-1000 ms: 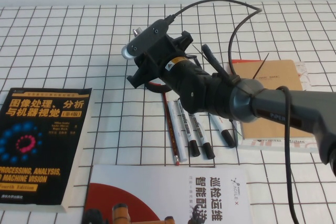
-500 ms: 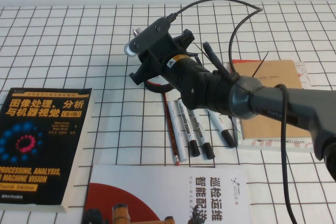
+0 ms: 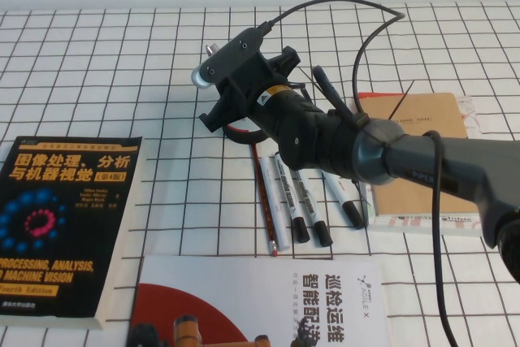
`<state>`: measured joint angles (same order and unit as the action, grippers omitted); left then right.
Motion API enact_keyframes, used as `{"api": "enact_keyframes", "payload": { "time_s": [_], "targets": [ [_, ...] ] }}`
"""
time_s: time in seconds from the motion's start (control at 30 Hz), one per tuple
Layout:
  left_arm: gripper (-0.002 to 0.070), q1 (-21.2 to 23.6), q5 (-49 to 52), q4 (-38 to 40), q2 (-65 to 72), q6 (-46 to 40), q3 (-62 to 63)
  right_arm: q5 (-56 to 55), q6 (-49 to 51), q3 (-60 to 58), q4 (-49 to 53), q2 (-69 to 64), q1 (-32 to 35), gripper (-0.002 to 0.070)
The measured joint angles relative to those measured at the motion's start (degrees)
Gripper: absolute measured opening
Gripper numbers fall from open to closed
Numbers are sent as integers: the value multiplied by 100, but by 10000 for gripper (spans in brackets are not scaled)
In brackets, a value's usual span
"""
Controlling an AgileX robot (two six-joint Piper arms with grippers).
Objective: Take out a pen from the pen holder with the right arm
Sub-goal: 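Take a marker out of the pen holder and lay it on the table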
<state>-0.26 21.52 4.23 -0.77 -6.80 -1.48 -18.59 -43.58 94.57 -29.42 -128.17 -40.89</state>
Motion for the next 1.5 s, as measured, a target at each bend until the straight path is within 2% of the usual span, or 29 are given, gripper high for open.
{"api": "enact_keyframes", "payload": {
  "time_s": [0.13,0.23,1.1,1.5],
  "targets": [
    [-4,0,0,0,0,0,0,24,0,0,-11,0,0,77],
    [-4,0,0,0,0,0,0,24,-3,10,-11,0,7,58],
    [-4,0,0,0,0,0,0,440,-16,8,-41,514,13,56],
    [-4,0,0,0,0,0,0,699,-1,8,-41,1570,13,56]
  ]
}}
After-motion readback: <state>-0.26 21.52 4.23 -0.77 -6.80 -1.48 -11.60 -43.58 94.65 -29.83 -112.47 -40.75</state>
